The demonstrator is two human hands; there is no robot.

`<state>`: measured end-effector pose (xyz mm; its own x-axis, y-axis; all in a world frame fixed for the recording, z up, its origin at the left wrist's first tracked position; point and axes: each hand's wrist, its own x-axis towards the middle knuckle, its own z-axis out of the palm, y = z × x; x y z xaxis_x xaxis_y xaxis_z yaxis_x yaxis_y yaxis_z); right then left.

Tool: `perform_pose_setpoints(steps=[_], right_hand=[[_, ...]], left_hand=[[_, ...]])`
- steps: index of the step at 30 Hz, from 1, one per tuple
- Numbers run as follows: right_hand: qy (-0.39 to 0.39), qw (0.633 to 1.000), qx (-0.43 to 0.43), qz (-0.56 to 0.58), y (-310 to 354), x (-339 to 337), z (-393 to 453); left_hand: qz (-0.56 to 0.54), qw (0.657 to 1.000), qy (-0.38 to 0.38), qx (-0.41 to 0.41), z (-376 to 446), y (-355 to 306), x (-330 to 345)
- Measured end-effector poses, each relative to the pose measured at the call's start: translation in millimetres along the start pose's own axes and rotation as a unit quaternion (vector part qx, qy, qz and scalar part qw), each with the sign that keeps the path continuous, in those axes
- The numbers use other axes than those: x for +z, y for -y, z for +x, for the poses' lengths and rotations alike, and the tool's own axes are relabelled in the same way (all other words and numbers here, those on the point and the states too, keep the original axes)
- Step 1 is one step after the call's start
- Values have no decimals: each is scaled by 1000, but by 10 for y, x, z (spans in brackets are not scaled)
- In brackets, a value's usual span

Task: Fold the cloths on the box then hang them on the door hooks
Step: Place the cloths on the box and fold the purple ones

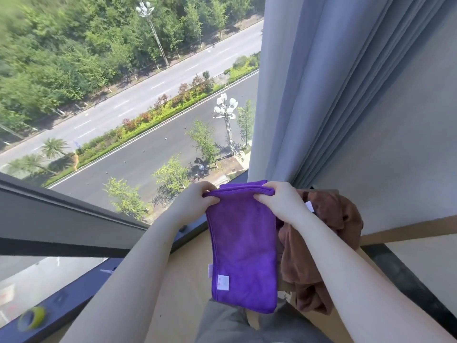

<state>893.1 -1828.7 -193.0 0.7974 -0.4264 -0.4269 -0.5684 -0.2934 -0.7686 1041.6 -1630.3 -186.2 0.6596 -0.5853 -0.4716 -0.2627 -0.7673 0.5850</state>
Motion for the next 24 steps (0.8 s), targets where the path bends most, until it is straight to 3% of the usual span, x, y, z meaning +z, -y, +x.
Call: perform_pose_setpoints(steps=[4, 11, 19, 24], right_hand=[[-48, 997, 45, -30, -3, 97, 298], [-40, 985, 145, -79, -52, 241, 698], [-65, 974, 175, -130, -278, 350, 1092], [-59, 960, 206, -179, -440, 405, 1307]], left_hand=[[-20, 1000, -22, 7, 343, 88, 7], [-54, 998, 15, 5, 857, 251, 98], [-71, 996, 2, -59, 1300, 554, 264], [-54, 997, 29, -47, 1524, 588, 349]])
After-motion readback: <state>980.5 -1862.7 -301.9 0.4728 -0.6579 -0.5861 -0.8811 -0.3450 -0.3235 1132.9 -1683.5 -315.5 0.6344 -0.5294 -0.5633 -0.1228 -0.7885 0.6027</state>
